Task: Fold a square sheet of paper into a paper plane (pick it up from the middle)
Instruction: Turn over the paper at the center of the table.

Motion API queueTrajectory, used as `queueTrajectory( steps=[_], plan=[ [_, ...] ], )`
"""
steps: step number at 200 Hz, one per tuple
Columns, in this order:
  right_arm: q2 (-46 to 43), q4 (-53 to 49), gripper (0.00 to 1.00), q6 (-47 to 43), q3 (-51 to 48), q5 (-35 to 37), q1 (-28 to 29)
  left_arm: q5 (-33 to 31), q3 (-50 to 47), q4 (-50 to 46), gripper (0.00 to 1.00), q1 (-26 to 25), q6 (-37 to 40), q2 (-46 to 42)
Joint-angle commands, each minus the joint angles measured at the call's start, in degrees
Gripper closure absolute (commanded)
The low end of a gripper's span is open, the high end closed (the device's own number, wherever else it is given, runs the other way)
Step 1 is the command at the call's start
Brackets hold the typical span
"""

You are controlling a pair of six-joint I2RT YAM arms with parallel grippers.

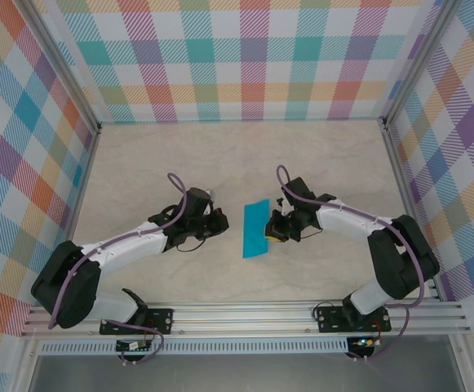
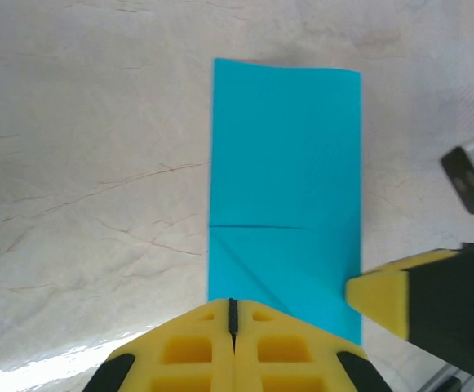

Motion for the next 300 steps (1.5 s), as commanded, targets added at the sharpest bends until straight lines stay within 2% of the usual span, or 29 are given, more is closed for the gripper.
queueTrajectory(
  steps=[1,22,72,102,131,181,215,249,277,300],
  plan=[
    [-1.9,-8.6,0.94,-4.6,3.9,5.0,-0.3,-2.9,-1.3,0.0,0.98,1.1,-0.8,-2.5],
    [-3.0,-16.1,0.94,-7.1,8.2,8.7,-0.3,-4.1,-3.2,0.8,0.97,2.2,-1.7,-5.1],
    [-7.8,-35.2,0.93,-9.2,20.5,24.4,0.3,-5.0,-6.9,-2.0,0.92,5.3,-1.2,-12.8],
    [-4.6,-52.9,0.93,-4.0,32.1,45.8,7.0,-6.0,-9.1,-3.7,0.87,6.5,-1.2,-17.3],
    [2.8,-62.8,0.95,1.6,37.3,54.8,13.4,-6.9,-10.7,-5.0,0.84,7.3,-1.6,-20.1],
    [21.6,-66.7,0.92,6.5,46.2,54.8,22.7,-9.0,-12.3,-10.5,0.82,8.4,-2.1,-27.9],
    [29.5,-64.1,0.89,5.7,50.7,50.2,25.7,-10.1,-14.4,-14.2,0.79,8.7,-3.2,-33.7],
    [29.8,-52.8,0.84,2.8,47.8,40.9,25.8,-10.1,-13.8,-17.4,0.78,9.2,-2.6,-36.2],
    [29.9,-46.9,0.77,1.8,46.9,35.3,25.8,-9.1,-13.2,-18.6,0.77,9.3,-2.5,-36.4],
    [25.3,-37.0,0.73,-0.2,42.3,27.4,25.7,-8.6,-13.4,-19.1,0.76,9.3,-2.9,-37.0]
  ],
)
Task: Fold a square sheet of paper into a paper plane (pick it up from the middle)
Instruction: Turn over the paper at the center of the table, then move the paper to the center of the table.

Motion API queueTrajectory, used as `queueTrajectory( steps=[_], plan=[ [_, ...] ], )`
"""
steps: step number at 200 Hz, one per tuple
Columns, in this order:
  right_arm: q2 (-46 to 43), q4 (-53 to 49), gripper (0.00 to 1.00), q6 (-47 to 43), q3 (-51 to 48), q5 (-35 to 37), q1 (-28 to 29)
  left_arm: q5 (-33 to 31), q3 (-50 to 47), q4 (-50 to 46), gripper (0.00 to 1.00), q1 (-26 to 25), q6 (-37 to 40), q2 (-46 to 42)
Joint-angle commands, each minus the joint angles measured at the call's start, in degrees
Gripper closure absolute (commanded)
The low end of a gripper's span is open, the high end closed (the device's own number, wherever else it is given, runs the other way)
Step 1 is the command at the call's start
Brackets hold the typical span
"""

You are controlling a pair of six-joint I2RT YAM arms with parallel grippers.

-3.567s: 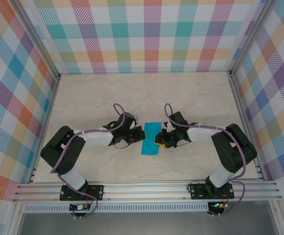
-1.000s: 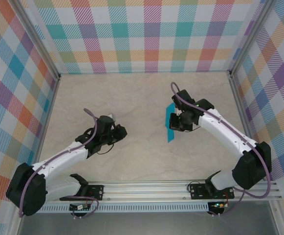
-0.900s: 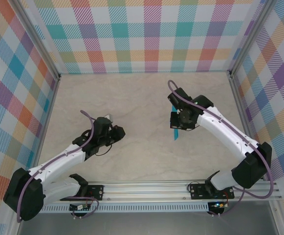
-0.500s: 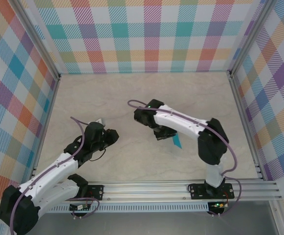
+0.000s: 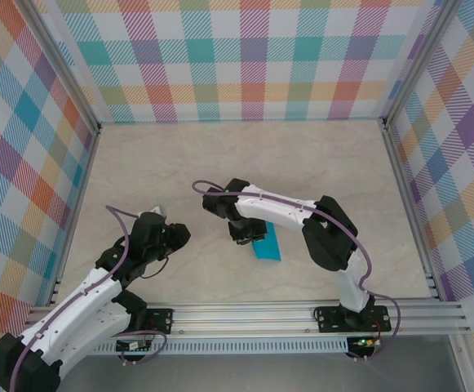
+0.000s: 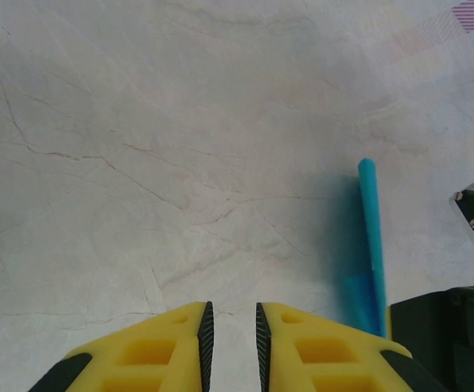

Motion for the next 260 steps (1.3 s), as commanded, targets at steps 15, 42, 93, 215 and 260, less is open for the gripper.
queueTrajectory(
  steps=[15,42,93,215,260],
  plan=[
    [-10.1,16.4,0.64,-2.9,-8.7,-12.5,-0.5,1.4,0.6,-2.4,0.75,1.0,0.0,-1.0],
    [-20.0,28.5,0.62,-3.1,-20.7,-17.5,-4.4,4.4,0.5,-0.6,0.74,1.1,0.3,1.0],
    [-24.4,49.1,0.79,-3.4,-38.2,-35.6,-15.6,8.8,0.7,4.2,0.68,1.0,-0.1,6.9],
    [-15.3,66.3,0.85,12.1,-50.9,-32.3,-16.2,10.0,-1.7,15.9,0.6,0.7,-4.3,14.3],
    [-13.7,68.3,0.85,20.5,-50.4,-28.7,-13.0,10.9,4.2,13.9,0.57,0.7,-0.7,21.7]
  ],
)
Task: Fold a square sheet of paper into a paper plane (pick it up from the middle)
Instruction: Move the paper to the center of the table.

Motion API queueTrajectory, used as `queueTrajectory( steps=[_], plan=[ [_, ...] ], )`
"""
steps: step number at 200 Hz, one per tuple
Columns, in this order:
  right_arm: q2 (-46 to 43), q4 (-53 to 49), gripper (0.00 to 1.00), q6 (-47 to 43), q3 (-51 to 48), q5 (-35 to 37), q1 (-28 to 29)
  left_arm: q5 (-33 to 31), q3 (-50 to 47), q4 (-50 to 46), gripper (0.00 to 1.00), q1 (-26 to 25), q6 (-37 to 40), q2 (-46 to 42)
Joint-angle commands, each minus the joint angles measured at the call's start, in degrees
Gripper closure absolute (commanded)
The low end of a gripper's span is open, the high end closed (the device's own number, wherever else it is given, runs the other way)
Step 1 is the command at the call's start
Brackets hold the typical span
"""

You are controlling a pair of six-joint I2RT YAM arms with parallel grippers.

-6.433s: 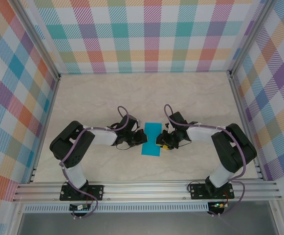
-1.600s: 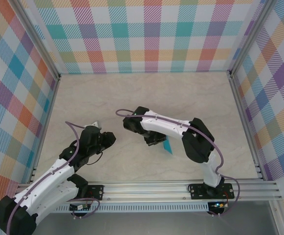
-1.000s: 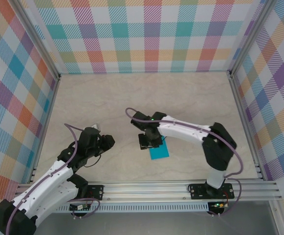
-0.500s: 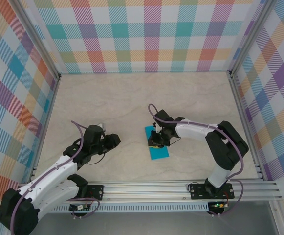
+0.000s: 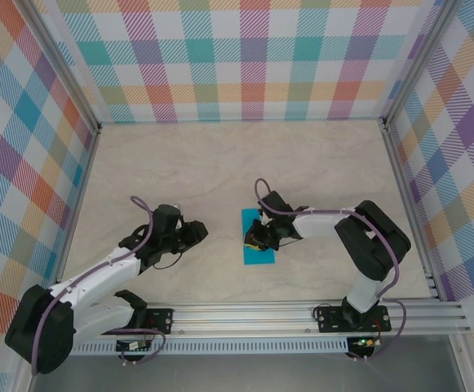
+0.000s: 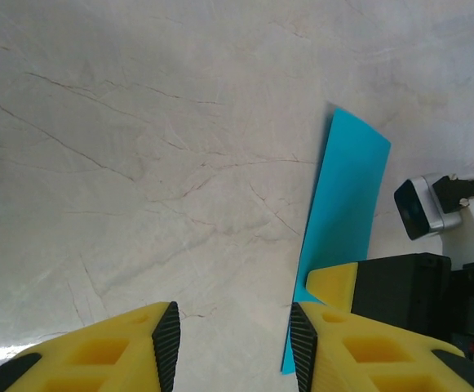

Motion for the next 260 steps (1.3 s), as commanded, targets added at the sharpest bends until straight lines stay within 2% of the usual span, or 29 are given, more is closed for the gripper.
queueTrajectory(
  steps=[1,20,55,85,103,122,149,175,207,219,229,246,260],
  plan=[
    [4.2,-0.1,0.85,7.2,-1.8,6.4,2.4,0.9,4.2,-0.6,0.57,0.6,2.6,2.3],
    [4.1,-1.5,0.84,8.6,0.2,6.9,3.2,-0.6,6.0,-3.1,0.57,0.6,3.7,2.0],
    [0.1,-8.5,0.81,5.0,5.0,8.7,3.2,-3.2,4.7,-4.6,0.42,0.6,4.2,-3.3],
    [-4.3,-16.0,0.72,-0.4,7.7,13.4,2.8,-3.0,5.0,-5.2,0.26,0.6,5.6,-5.8],
    [-6.4,-16.2,0.67,-2.2,6.8,14.4,1.8,-2.6,5.3,-6.0,0.18,0.6,6.4,-5.6],
    [-8.0,-13.8,0.64,-3.7,4.8,12.4,0.0,-2.0,5.0,-5.6,0.16,0.5,7.7,-5.6],
    [-7.6,-6.2,0.65,-5.1,1.6,5.2,-2.3,-3.2,2.9,-1.8,0.12,0.4,7.7,-4.8],
    [-5.5,-4.4,0.67,-6.1,1.8,2.5,-3.6,-4.2,2.4,0.6,0.09,0.4,6.2,-1.5],
    [-2.3,-2.2,0.7,-7.2,2.7,-1.1,-4.4,-6.5,-2.5,11.4,0.08,0.4,0.4,-0.2],
    [-1.2,-1.3,0.71,-7.2,2.4,-2.0,-4.5,-7.3,-3.3,12.9,0.07,0.4,0.6,-0.8],
    [-0.3,-0.8,0.71,-6.9,1.8,-2.2,-4.5,-7.7,-2.7,11.3,0.01,0.4,2.0,-1.5],
    [1.2,0.0,0.72,-6.9,0.9,-2.6,-4.5,-10.6,0.9,2.0,0.0,0.4,2.3,-1.9],
    [1.4,0.3,0.72,-7.8,0.5,-3.2,-4.5,-8.6,3.5,-1.6,0.0,0.5,4.7,-0.4]
  ],
)
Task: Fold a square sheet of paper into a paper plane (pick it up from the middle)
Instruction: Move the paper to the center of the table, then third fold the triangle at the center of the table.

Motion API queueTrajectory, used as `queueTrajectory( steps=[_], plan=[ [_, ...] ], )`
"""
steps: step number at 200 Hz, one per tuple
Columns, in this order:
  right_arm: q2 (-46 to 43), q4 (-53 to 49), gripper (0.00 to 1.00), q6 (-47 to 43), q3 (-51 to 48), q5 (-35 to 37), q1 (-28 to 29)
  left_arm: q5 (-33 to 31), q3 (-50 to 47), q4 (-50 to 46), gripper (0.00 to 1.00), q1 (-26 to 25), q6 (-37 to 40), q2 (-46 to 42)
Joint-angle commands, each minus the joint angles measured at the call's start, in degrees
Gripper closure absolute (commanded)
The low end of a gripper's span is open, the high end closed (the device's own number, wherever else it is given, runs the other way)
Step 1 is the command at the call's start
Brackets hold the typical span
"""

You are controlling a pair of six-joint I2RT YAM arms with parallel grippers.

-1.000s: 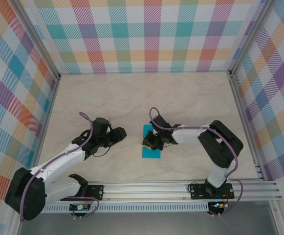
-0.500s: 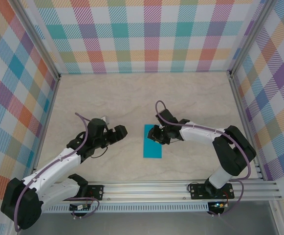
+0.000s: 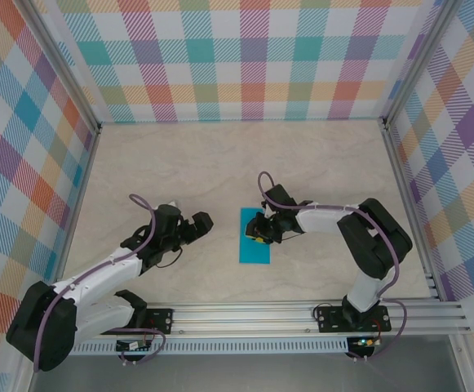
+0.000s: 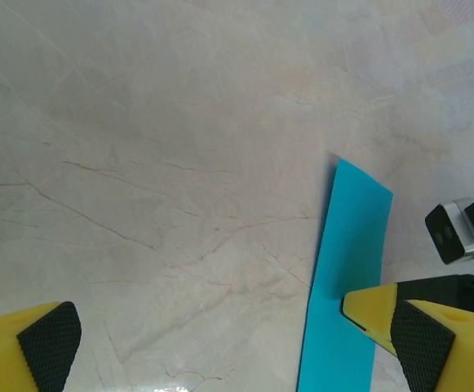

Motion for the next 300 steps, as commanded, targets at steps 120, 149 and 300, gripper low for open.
queueTrajectory(
  steps=[120,149,300],
  plan=[
    [-32.6,-17.5,0.37,-6.9,-8.2,20.1,-5.3,9.7,21.3,-3.3,0.22,-7.4,6.7,21.3],
    [-35.8,-18.0,0.34,-5.9,-12.3,18.2,-8.6,9.9,28.0,-5.9,0.32,-11.3,8.3,29.0],
    [-29.5,-13.4,0.4,-9.3,-12.5,5.3,-9.3,7.2,37.1,-8.3,0.5,-14.7,6.1,43.2]
  ],
)
